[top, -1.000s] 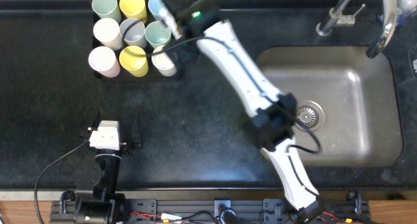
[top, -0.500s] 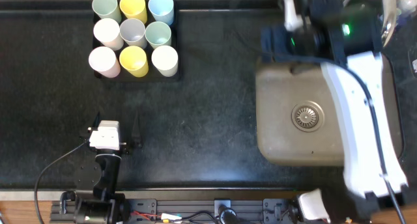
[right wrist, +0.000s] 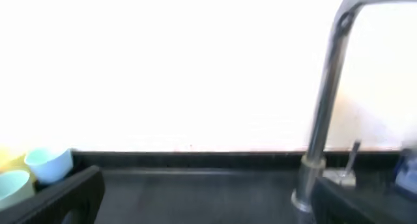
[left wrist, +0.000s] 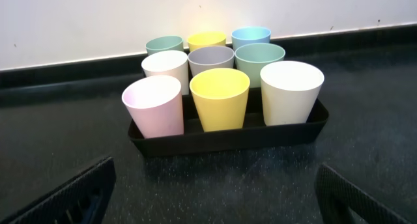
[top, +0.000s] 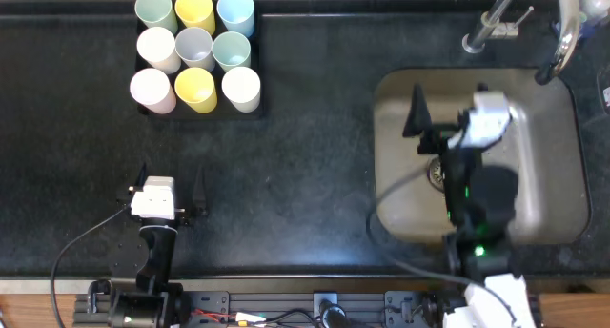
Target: Store Cups
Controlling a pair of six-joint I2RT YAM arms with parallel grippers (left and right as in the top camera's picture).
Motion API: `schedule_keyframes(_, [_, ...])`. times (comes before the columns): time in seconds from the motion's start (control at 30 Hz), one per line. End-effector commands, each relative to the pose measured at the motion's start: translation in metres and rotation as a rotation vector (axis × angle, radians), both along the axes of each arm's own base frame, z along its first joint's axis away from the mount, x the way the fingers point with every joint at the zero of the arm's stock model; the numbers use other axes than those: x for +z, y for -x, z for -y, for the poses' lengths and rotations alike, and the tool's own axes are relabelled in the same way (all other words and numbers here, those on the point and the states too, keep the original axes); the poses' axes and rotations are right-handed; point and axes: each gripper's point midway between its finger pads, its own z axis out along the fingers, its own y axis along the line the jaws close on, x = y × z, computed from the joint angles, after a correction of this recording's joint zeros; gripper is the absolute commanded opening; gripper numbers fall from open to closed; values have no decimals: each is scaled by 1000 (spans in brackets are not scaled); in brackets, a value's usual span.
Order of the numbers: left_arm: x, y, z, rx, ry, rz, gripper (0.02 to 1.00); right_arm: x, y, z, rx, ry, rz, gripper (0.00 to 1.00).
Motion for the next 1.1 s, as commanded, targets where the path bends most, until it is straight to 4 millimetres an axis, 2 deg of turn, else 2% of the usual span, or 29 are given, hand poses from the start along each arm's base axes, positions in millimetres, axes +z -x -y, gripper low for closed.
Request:
schedule_keyframes(0.03, [1, 0, 0, -6, -17, 9, 998, -54, 15, 5, -17, 47, -65, 998])
schedule_keyframes(0.13, [1, 0, 0, -6, -17, 9, 998, -83, 22, 7, -16, 55, -113, 996])
schedule_keyframes(0.23, [1, 0, 0, -7, -17, 9, 998, -102, 27, 7, -15, 61, -142, 998])
schedule_keyframes(0.33, [1, 0, 0, -6, -17, 9, 998, -105, 29, 11, -26, 59, -139, 996])
schedule_keyframes(0.43, [1, 0, 0, -6, -17, 9, 998, -95, 33, 31, -93, 50, -109, 996])
schedule_keyframes(0.53, [1, 0, 0, -6, -17, 9, 998, -97, 41, 49, -154, 46, -103, 998])
schedule_keyframes(0.6, [1, 0, 0, -6, -17, 9, 998, -102, 46, 51, -163, 45, -91, 998])
schedule_keyframes(0.8, [1, 0, 0, -6, -17, 9, 998, -149, 65, 51, -160, 60, -252, 998])
schedule_keyframes(0.83, [1, 0, 0, -7, -17, 9, 998, -150, 67, 51, -155, 60, -256, 998])
schedule_keyframes(1.1, [1, 0, 0, -6, -17, 9, 998, -110, 72, 48, -140, 44, -87, 996])
